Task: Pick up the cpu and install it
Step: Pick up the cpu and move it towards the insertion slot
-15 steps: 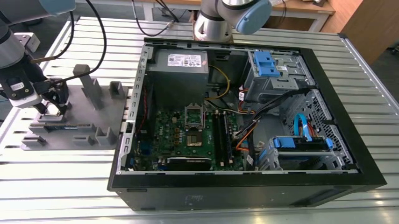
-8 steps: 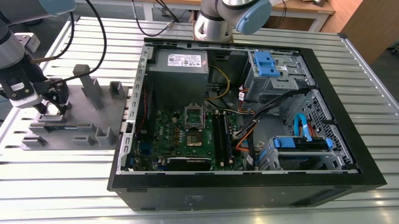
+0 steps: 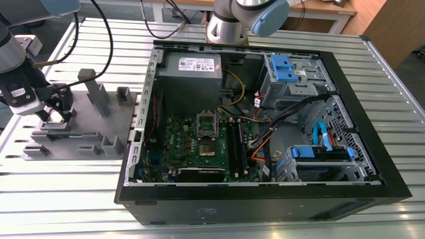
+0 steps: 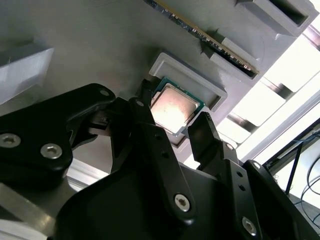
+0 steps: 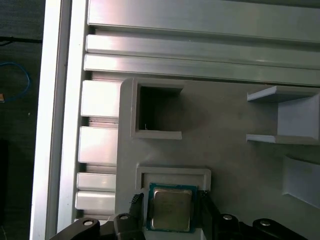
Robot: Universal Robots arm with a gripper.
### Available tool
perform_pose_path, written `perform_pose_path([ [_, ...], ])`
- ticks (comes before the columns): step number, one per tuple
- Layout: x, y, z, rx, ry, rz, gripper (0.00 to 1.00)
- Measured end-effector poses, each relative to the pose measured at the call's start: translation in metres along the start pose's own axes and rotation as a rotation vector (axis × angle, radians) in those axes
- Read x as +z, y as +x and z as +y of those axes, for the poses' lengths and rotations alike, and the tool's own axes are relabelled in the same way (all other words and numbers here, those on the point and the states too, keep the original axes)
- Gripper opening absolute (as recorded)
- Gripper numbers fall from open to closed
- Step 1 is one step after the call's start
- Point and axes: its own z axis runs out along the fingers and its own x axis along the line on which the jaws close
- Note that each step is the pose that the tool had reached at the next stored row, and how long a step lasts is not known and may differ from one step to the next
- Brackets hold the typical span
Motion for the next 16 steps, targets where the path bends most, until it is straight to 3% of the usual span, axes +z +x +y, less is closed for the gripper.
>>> perform_pose_path([
  [1,0.0001,0.0000,0.0001,0.000,-0.0002,0.0037,0.56],
  [5,0.0000,-0.0001,0.0000,0.000,-0.0002,0.0063,0.56],
  [16,0.0005,-0.0017,-0.0001,0.000,0.0006,0.0069,0.56],
])
